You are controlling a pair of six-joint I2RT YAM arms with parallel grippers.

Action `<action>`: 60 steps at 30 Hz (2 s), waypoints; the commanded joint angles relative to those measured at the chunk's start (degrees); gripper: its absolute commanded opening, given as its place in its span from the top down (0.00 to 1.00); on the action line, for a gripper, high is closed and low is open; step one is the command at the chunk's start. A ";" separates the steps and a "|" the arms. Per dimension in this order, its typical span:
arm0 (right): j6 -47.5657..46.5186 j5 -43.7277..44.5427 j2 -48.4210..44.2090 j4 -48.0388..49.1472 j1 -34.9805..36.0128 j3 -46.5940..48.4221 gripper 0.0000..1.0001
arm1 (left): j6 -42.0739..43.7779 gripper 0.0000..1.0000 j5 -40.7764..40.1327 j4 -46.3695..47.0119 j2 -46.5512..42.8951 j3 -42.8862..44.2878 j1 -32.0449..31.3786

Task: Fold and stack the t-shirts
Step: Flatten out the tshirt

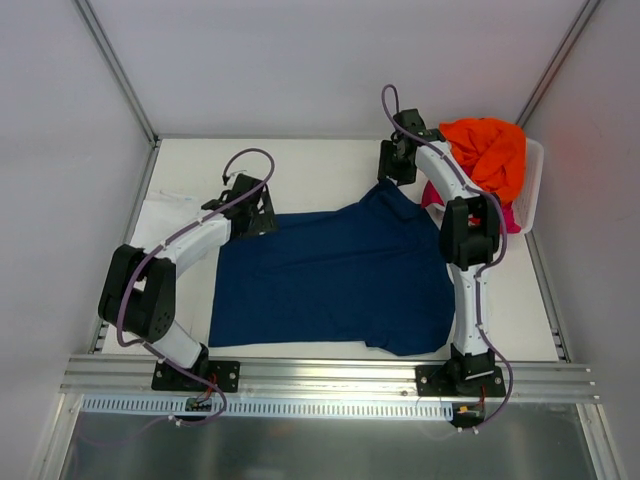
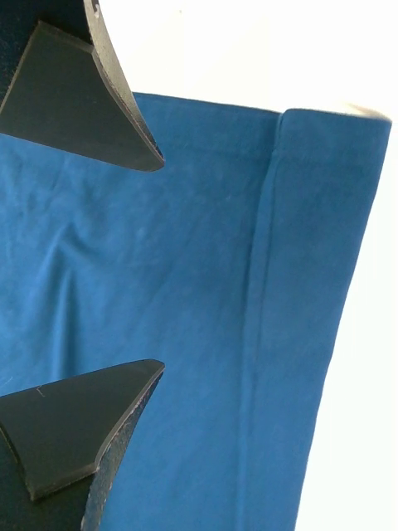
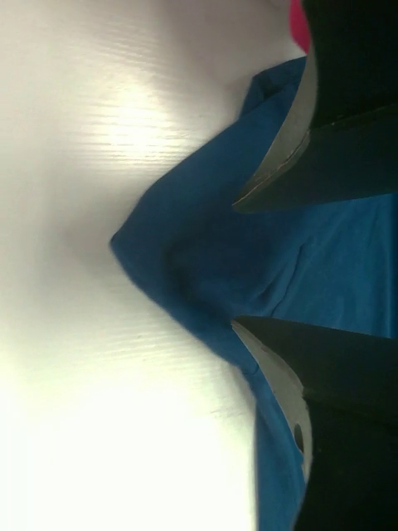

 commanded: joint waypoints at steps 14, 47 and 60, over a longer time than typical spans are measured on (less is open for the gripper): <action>0.59 -3.59 7.65 4.11 -0.28 8.54 0.41 | 1.61 0.01 0.80 -0.51 10.28 8.41 3.87; -2.47 -6.31 5.46 18.00 0.42 9.85 0.99 | 1.17 0.01 3.87 -0.42 13.09 8.50 5.28; -6.17 -7.63 5.63 23.27 1.03 13.46 0.91 | 1.52 0.01 3.70 -0.51 13.27 7.71 5.45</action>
